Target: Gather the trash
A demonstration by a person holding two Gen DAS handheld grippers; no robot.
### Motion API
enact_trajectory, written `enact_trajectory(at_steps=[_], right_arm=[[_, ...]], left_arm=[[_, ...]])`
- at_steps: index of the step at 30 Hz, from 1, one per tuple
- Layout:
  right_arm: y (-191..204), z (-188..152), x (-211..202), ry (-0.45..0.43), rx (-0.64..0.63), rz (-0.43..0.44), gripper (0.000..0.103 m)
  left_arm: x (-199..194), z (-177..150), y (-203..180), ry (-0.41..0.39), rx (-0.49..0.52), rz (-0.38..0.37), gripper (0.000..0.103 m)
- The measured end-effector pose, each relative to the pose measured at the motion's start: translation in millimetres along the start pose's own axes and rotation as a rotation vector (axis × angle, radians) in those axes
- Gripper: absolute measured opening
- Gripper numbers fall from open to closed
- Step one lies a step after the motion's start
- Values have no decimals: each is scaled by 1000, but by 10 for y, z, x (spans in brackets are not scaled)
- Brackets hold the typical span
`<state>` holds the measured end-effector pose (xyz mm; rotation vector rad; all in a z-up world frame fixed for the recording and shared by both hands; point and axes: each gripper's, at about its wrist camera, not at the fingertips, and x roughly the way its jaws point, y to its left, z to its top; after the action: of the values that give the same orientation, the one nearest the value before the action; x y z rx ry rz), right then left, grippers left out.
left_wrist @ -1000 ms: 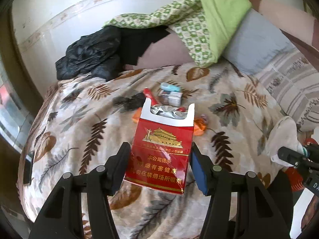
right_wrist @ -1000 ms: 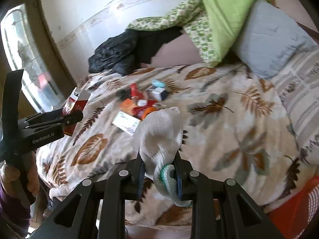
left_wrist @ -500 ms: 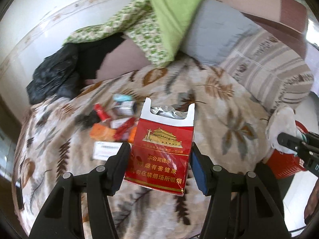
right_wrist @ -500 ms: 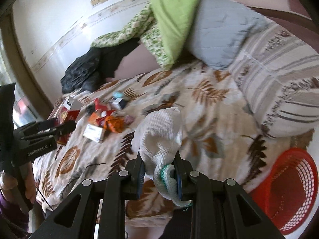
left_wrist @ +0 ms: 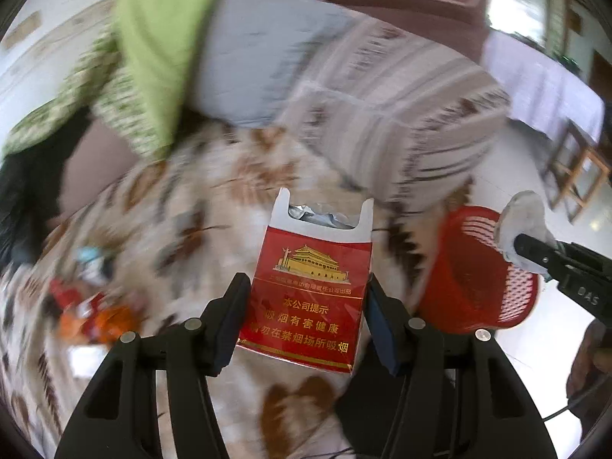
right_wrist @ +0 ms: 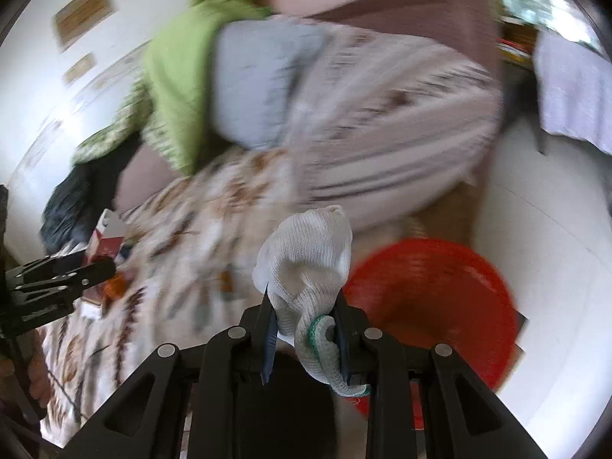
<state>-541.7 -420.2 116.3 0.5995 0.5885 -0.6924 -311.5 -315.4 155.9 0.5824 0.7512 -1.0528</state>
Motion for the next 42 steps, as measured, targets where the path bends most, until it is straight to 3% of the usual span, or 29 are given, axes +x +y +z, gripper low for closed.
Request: enact_trajectory(at_steps=[9,12,13,15,17,19,21,29,33,42], right_arm=[[-817,73,-56,-13,141,-87,27],[-925,93,-23,-16,161,-91,28],[-927,96,2,-16,168,-89,29],[-977,78,73,-6,190,-85,38],[-1018,54,138,-1,218,-75,61],[-1034,38,165,0,236,-78,72],[-1000,34,173,-2,233,-76,72],[-628,63,215,-3,150,-61,72],[-330,51,283,6,107,-17,72],[614,-52,515,79,-45,124,72]], left_arm=[[556,462,-1034,48,117,-213,59],[762,523,-1267,79,120,-287,68],[820,528,-1307,90,113,-307,76],[909,534,-1348,104,101,-341,79],[981,543,-1355,119,92,-353,79],[986,530,-1303,122,73,-355,79],[935,509,-1232,106,61,-342,79],[645,338,-677,52,-18,-167,81],[481,131,-262,49,-81,-95,82],[90,-591,918,33,-248,154,83]])
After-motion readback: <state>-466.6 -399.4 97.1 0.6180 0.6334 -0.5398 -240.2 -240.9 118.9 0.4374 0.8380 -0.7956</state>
